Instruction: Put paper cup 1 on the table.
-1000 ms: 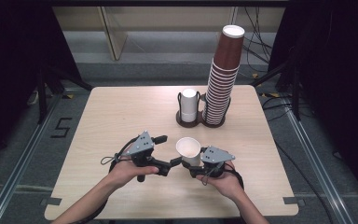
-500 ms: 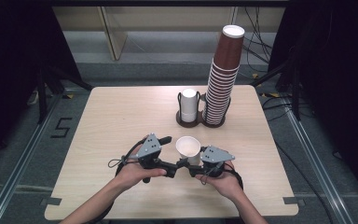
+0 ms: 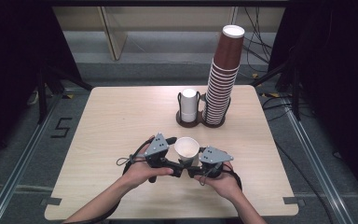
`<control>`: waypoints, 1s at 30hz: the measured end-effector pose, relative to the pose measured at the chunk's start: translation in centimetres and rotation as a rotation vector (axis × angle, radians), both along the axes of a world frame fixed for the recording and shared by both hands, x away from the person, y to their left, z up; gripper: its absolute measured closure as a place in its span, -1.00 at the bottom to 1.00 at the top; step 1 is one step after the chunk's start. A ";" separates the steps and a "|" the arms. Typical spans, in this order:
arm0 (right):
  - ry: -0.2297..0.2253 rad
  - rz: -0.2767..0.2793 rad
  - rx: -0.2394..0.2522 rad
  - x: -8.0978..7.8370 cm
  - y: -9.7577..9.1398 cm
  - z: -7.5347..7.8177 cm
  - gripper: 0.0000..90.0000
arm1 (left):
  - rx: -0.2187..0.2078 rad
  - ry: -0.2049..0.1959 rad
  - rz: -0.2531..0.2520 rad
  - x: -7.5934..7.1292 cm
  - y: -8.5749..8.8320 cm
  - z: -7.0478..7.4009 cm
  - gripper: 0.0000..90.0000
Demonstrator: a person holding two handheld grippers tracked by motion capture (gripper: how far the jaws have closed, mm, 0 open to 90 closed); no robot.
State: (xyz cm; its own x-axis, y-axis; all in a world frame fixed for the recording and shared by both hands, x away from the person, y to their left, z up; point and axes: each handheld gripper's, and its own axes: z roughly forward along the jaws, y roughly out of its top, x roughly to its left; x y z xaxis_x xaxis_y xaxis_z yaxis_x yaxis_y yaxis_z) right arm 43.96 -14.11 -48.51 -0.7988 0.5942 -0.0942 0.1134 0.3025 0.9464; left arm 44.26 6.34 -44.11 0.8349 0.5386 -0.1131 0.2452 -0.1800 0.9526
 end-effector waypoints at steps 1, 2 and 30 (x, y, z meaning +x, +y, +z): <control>-0.002 -0.001 0.000 0.0 0.1 0.0 -0.24 | 0.008 0.000 0.000 0.1 -0.1 -0.1 -0.97; 0.004 0.006 -0.003 -0.1 0.1 0.0 -0.24 | 0.005 0.002 0.001 0.2 -0.2 -0.2 -0.97; 0.026 -0.008 -0.013 -0.1 0.8 0.0 -0.42 | 0.056 -0.027 -0.024 0.5 -0.7 -0.6 -0.43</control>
State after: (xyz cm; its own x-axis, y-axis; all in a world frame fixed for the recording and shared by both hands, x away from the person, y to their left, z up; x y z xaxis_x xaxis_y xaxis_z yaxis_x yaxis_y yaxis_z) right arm 43.91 -13.29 -48.54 -0.7960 0.5998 -0.0813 0.1405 0.3137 0.9391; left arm 44.78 5.69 -44.66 0.8499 0.5234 -0.0607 0.2143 -0.2383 0.9473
